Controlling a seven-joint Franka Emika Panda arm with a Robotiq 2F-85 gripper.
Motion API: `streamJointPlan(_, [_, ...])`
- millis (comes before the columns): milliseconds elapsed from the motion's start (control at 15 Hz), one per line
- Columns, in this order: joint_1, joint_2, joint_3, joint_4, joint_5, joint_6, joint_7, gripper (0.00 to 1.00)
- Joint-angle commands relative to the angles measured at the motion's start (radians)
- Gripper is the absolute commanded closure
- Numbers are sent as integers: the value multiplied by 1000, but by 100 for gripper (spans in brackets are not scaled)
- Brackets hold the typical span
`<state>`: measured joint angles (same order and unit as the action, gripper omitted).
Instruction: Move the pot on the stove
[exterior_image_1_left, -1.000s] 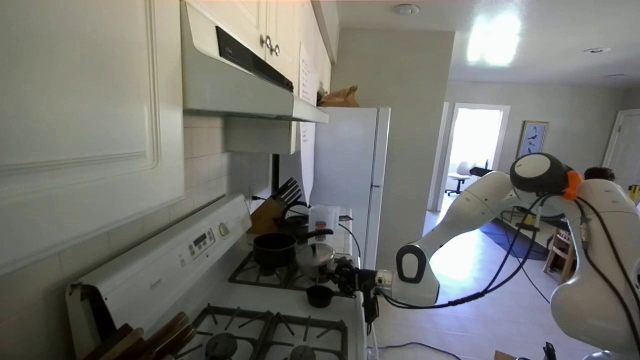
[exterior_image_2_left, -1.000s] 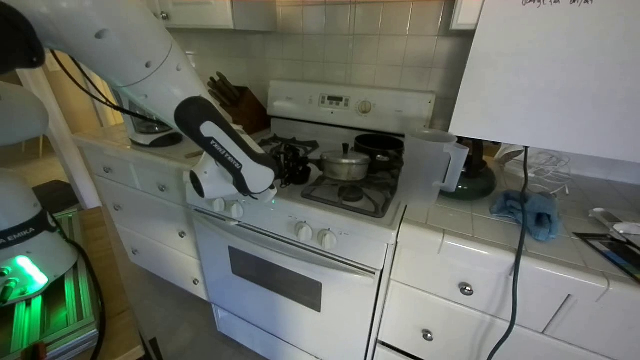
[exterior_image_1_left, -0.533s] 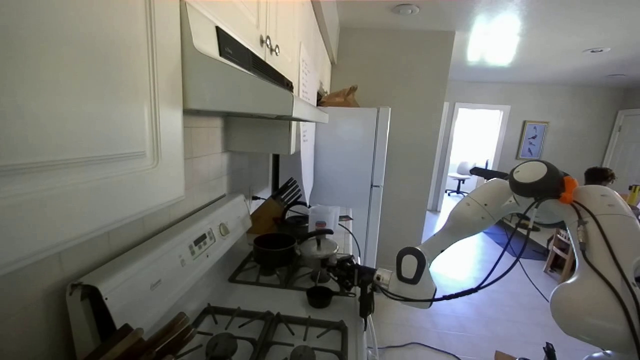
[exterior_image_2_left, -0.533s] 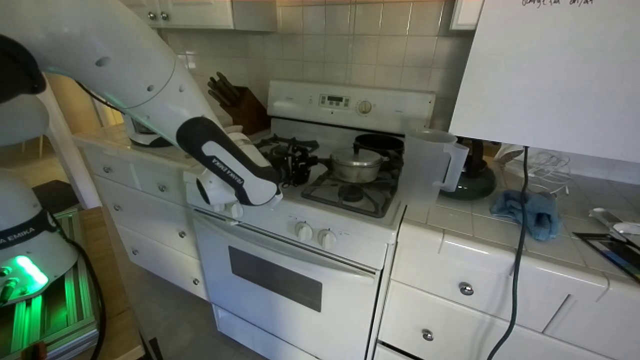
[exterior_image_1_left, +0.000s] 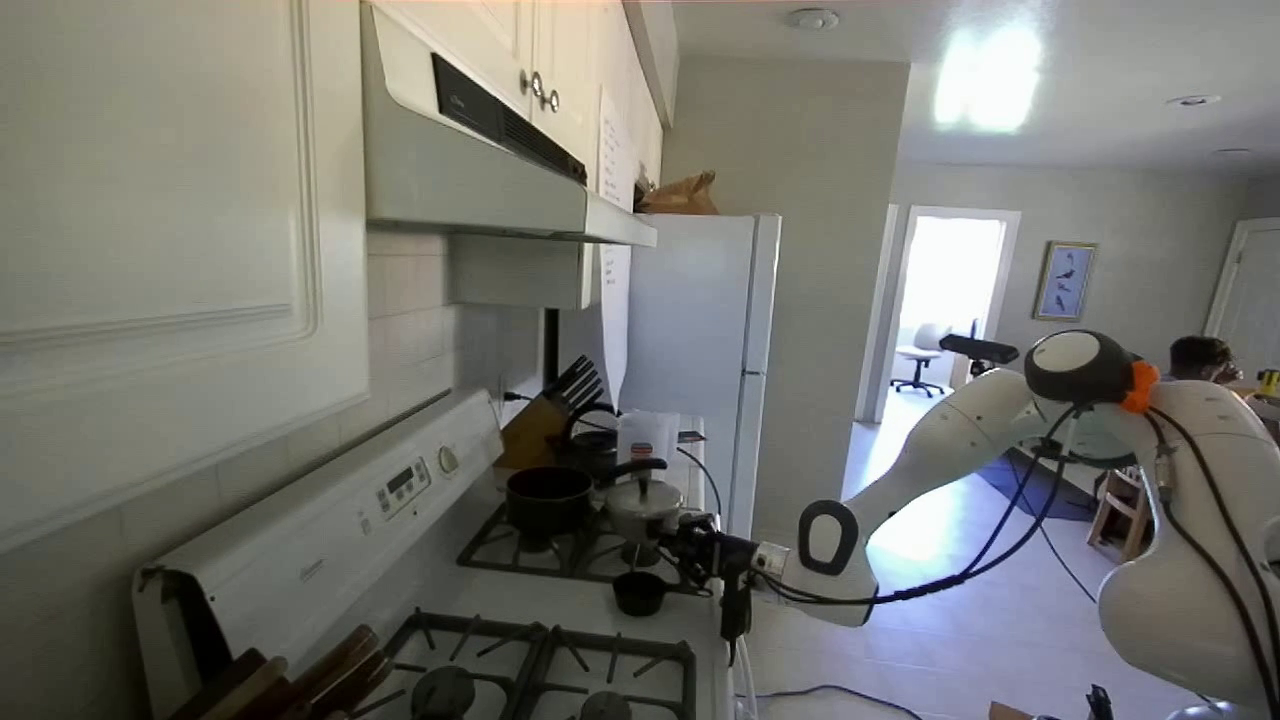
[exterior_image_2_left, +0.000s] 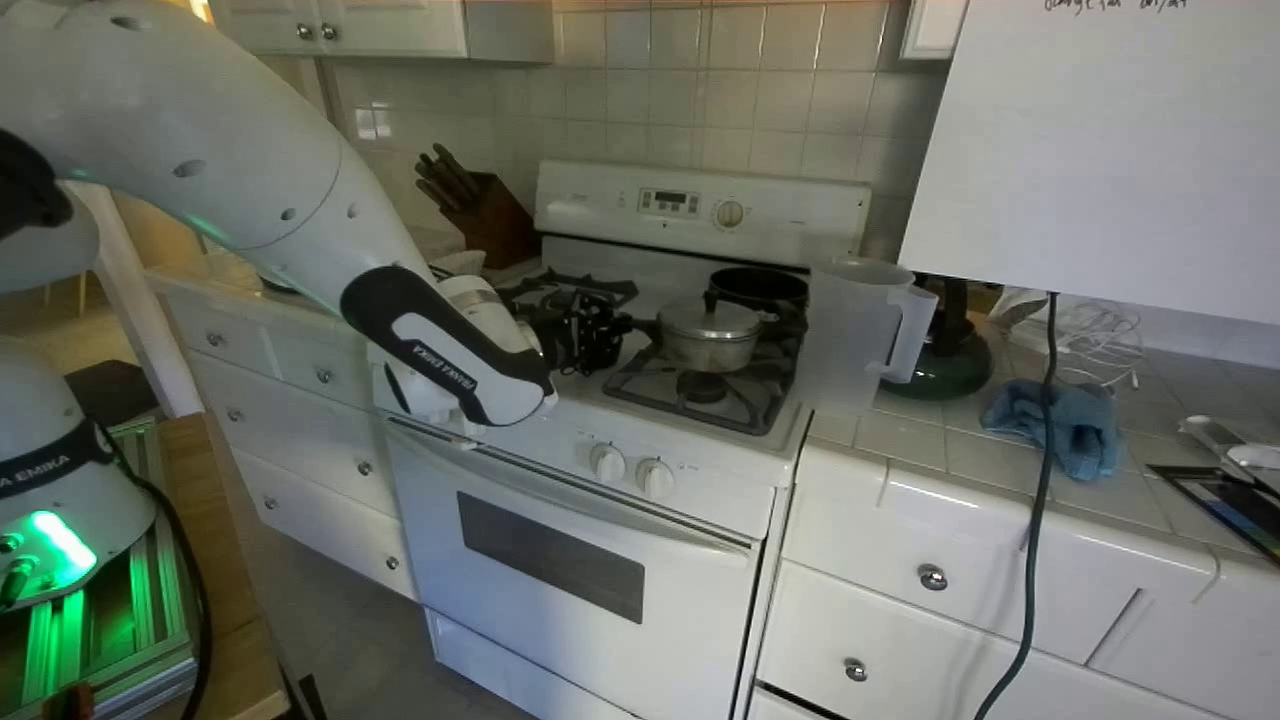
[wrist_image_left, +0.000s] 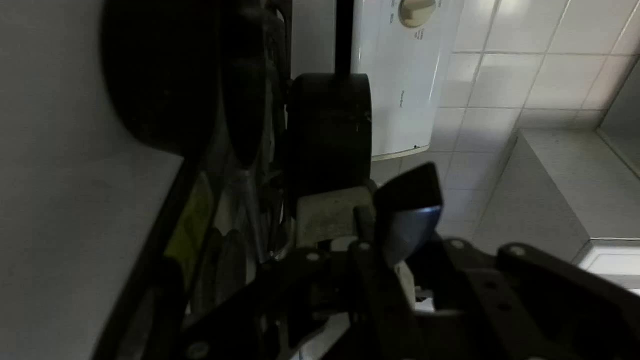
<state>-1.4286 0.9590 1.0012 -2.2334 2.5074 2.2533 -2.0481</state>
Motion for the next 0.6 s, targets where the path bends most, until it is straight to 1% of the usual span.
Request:
streamJointPlan(0, [-66, 25, 49, -51, 0, -37, -47, 95])
streamJointPlan(333, [-120, 20, 76, -95, 0, -33, -38, 95])
streamJointPlan(533, [-134, 22, 78, -100, 0, -18, -26, 95])
